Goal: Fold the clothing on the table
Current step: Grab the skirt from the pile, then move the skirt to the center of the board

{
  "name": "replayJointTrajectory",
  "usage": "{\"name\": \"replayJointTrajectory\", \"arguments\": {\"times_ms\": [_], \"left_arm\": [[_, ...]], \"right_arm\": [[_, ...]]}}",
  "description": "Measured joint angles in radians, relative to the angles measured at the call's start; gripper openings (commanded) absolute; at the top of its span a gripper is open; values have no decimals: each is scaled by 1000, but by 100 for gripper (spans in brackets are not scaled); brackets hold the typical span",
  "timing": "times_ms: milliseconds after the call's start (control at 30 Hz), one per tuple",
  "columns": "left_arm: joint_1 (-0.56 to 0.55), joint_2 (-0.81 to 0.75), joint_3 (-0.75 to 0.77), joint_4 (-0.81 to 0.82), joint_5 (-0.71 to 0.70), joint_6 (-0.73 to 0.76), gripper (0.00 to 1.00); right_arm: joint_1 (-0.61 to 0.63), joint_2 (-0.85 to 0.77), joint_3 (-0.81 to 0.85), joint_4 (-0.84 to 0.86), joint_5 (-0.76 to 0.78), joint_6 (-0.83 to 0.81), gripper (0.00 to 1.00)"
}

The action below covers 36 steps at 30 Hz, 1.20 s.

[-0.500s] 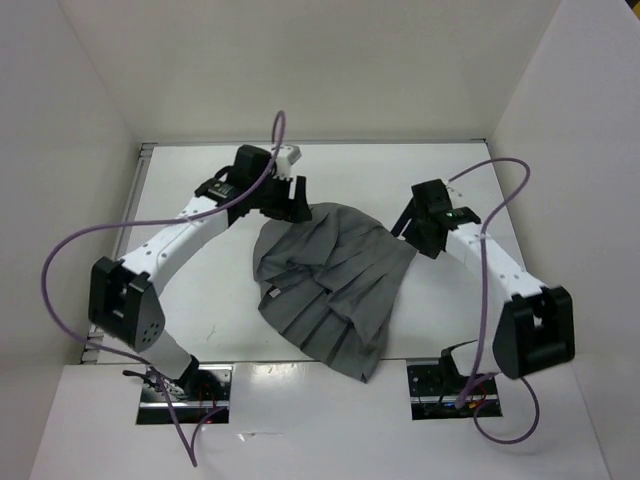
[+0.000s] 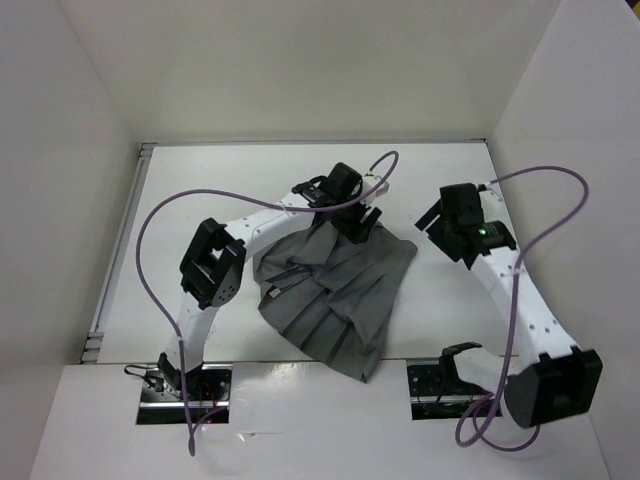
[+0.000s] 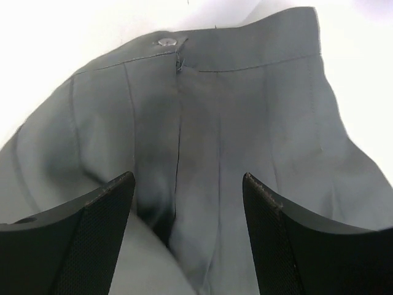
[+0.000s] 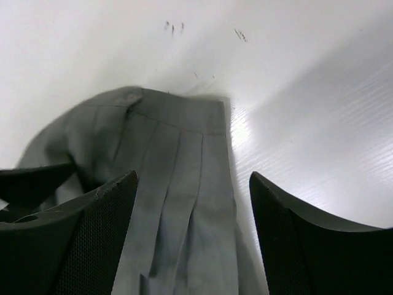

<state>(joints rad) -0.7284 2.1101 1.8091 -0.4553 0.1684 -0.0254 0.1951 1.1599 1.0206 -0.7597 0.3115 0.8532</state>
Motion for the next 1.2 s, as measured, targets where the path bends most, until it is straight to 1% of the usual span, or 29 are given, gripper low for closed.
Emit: {"name": "replayJointTrajectory", "arguments": {"times_ms": [133,267,333,400,433,500,633,733,833,900,967,1133,1200], "left_arm": [[5,71,28,6,5,-3,78],[10,124,39,10,-16,-9,78],[12,142,48,14,-27,-11,73],[13,153,50,13,-32,-21,44],[13,158,55,12,-29,-26,28],[13,168,68,5,-12,-32,0],[10,174,126,-54,34,-31,0],[6,159,220,-121,69,-31,0],[2,103,362,-205,103,-31,0],[7,19,444,-223,133,-34,0],[14,-89,485,-226,167,-37,0],[71,-380,504,-195,258,-63,0],[89,-438,505,-178,263,-70,0]], "right_arm": [[-41,-144,0,-45,-2,10,78],[-111,-226,0,-85,-13,2,77],[-138,-248,0,-100,-21,-5,77],[-158,-258,0,-108,-31,-11,77],[-163,-259,0,-110,-36,-14,77],[-172,-259,0,-114,-44,-17,77],[-191,-259,-2,-117,-62,-26,77],[-213,-261,-11,-116,-74,-34,77],[-231,-261,-21,-113,-89,-42,77],[-239,-261,-26,-108,-99,-45,77],[-249,-261,-32,-104,-108,-48,77],[-267,-274,-40,-89,-122,-55,77],[-273,-284,-45,-87,-129,-59,77]]}}
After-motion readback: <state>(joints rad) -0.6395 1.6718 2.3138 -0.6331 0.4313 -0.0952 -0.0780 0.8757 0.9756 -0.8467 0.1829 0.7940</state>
